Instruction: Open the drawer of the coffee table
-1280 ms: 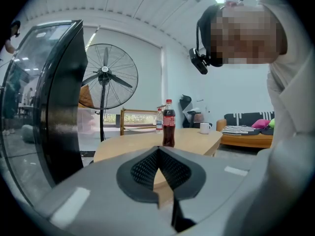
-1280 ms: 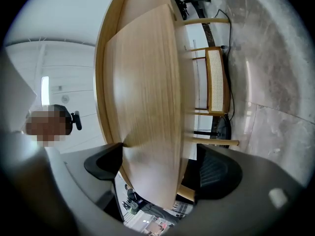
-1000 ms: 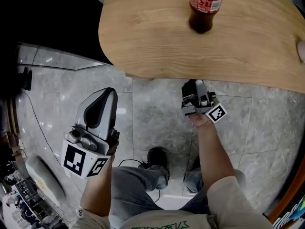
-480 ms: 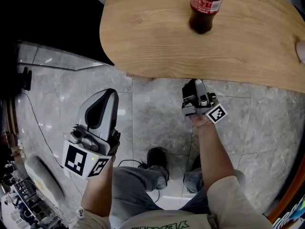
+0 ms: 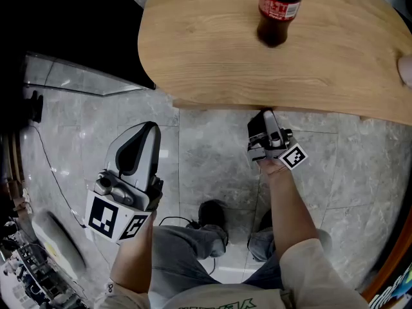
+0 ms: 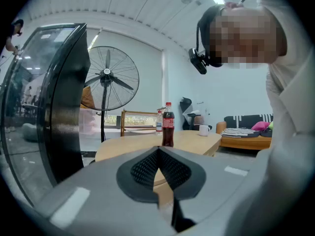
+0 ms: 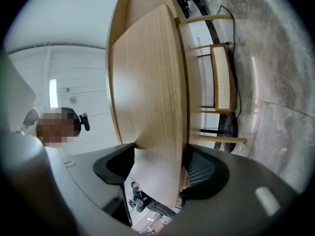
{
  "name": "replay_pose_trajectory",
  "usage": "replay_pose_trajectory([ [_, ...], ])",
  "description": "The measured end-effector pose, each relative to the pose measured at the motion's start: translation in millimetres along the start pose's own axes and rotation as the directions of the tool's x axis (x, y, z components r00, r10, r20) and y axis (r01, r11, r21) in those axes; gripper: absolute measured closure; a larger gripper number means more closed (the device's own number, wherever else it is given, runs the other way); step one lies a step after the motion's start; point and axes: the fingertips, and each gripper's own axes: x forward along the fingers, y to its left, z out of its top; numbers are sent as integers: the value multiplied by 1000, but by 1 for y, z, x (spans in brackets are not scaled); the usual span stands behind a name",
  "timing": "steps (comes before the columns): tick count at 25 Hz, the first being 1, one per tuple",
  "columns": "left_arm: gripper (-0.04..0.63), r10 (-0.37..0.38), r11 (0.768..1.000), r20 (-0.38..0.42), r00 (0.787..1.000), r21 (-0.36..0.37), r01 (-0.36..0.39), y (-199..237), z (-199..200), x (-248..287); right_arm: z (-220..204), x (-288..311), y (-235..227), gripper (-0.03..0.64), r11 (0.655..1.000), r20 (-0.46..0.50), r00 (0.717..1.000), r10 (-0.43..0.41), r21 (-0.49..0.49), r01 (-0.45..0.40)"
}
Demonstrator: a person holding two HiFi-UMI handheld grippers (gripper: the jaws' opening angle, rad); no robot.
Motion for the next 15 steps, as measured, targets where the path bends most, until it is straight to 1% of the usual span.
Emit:
replay_pose_trajectory([
  [4, 597, 3, 1000, 1, 1000, -7, -3, 0, -1, -1, -8, -14, 11, 301, 1000, -7, 1000, 18, 14, -18],
  [10, 597, -22, 1000, 2, 1000, -18, 22, -13, 2, 0, -17, -29, 22, 298, 999, -25, 1000, 9, 30, -9],
  [15, 597, -34, 999, 3, 999, -24, 34, -19, 6, -1, -29, -55, 35, 296, 998, -26, 1000, 3, 60, -2],
])
